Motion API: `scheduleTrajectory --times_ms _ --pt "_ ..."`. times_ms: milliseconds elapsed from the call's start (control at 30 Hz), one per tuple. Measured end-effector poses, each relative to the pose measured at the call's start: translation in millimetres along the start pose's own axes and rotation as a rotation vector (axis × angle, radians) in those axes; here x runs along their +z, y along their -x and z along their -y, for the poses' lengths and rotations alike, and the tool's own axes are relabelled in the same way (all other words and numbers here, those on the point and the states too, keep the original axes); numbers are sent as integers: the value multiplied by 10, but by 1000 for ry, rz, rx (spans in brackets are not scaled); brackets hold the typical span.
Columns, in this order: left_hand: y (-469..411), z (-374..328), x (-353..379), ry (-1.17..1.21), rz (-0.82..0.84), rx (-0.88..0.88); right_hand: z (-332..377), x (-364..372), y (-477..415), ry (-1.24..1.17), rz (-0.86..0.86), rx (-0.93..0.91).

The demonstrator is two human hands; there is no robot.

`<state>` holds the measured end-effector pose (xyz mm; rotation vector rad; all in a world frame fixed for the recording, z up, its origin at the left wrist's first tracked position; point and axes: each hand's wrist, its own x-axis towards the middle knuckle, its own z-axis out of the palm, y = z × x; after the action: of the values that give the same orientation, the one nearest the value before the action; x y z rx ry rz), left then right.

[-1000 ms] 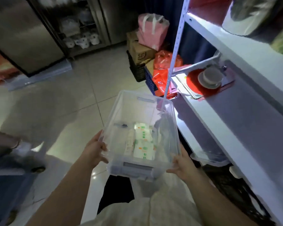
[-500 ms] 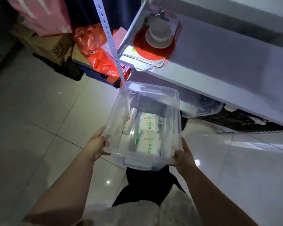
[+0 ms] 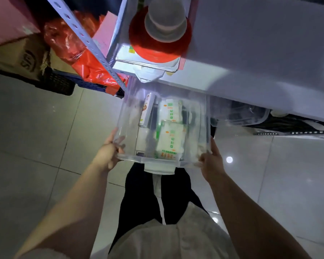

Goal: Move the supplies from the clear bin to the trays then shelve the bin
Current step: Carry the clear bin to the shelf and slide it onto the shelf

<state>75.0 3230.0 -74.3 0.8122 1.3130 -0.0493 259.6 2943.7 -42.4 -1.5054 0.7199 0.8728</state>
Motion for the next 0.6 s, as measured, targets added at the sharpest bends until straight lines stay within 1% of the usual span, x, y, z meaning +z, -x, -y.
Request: scheduleTrajectory --times_ms 133,233,300,400,467,600 --pt "-465 -345 -19 -107 67 -4 67 310 -319 53 6 -62" --pt "-753 -456 11 -119 108 -18 -23 470 -546 -65 -59 7" --pt "-898 -469 18 -107 95 -42 -163 537 -648 -163 -130 55" --pt "-1063 -466 -43 -52 92 -100 -431 550 -708 -384 -134 99" --pt "-1142 -436 -136 -21 103 -114 -579 567 -698 -436 -130 92" --pt "-1291 -442 -208 -38 124 -93 -594 685 -747 -549 -231 51"
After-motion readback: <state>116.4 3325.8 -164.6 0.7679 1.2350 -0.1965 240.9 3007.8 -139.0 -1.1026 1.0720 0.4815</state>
